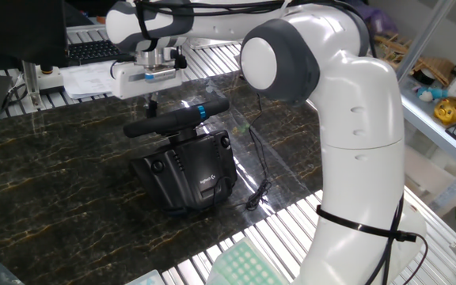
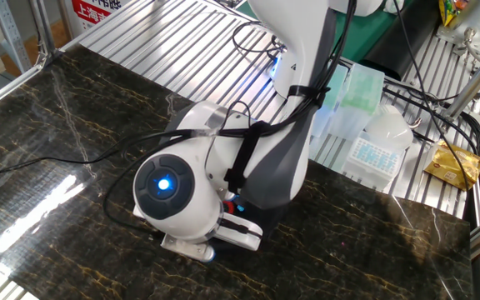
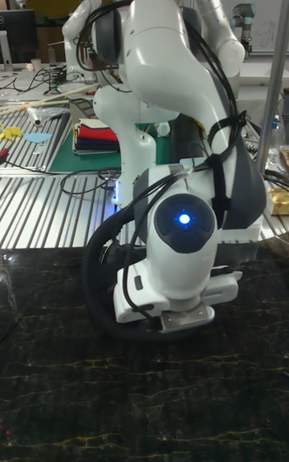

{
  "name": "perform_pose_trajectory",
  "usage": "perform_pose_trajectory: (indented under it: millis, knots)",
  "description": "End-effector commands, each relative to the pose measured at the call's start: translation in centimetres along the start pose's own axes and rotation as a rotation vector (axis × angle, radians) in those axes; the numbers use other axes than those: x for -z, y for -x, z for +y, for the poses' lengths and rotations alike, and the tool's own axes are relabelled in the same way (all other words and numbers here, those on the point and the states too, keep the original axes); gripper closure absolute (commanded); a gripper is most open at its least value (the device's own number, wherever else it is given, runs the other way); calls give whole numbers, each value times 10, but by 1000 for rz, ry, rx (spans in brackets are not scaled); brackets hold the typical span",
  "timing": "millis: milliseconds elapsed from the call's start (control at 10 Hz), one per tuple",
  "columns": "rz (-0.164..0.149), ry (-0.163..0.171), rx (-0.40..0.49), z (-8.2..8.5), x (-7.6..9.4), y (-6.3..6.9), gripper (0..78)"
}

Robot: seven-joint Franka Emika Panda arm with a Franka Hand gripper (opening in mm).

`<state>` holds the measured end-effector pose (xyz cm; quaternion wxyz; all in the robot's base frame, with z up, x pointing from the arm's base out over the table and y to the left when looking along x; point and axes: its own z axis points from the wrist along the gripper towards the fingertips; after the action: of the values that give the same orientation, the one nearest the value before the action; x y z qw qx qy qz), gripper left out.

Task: Rotate the steering wheel 90 degrees clockwise

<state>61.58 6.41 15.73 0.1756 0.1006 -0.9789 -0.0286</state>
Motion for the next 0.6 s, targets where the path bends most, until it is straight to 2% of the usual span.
perform_pose_trajectory:
  millis: [100, 400, 600]
  knots:
    - [-1, -7, 0, -2, -5, 0, 776]
    - [-5, -6, -4, 1, -18, -4, 776]
    - [-1, -6, -3, 1, -18, -4, 776]
